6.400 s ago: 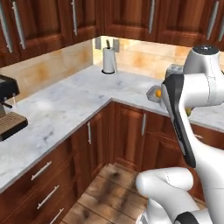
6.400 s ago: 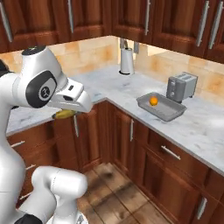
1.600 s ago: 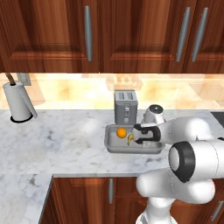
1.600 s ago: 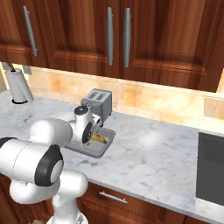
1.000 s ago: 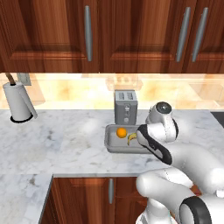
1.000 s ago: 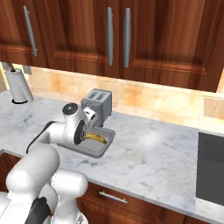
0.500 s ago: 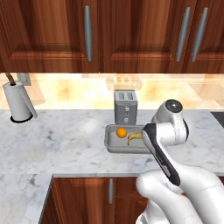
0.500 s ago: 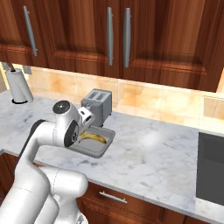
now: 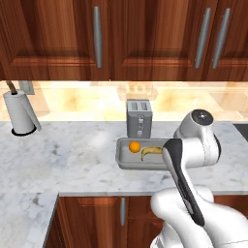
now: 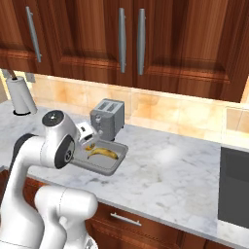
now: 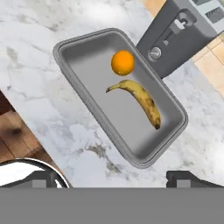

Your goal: Pick the banana and orange from the fridge and place them inside the tupperware on the counter.

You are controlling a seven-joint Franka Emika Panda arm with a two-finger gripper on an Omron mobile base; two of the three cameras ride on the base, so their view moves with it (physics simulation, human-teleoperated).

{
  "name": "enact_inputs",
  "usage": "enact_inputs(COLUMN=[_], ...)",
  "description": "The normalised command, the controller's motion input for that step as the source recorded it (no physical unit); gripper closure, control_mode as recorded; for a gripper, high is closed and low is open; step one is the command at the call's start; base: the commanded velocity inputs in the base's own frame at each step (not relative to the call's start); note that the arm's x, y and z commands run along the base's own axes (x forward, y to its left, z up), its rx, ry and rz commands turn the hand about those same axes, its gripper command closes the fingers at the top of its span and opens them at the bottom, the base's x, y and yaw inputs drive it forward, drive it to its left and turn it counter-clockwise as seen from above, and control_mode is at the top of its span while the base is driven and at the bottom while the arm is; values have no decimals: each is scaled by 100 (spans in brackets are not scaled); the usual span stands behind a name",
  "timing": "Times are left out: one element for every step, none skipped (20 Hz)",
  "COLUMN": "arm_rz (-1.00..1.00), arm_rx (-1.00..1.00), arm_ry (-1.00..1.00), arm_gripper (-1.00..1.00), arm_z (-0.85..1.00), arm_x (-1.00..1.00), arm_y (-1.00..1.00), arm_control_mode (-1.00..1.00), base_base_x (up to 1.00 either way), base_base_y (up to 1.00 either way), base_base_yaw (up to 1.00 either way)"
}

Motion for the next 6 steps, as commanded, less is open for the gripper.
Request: enact_inputs(arm_rz=[-17,-18,-18,-19,-19,-19], arm_rx=[10,11,11,13,11,11], arm_ry=[6,6,5,0,0,0], arm_gripper=[-100,-100,-100,-100,-100,-100], arm_z=[40,43,44,46,44,41], arm_x=[-52,-50,-50,-51,-51,-52], arm_y=[12,12,12,11,11,11], arm_control_mode=[-100,-100,-100,-100,-100,-100], base_base_x=[0,0,0,0,0,0], base_base_y=[0,0,0,0,0,0], base_base_yaw=[0,0,0,0,0,0])
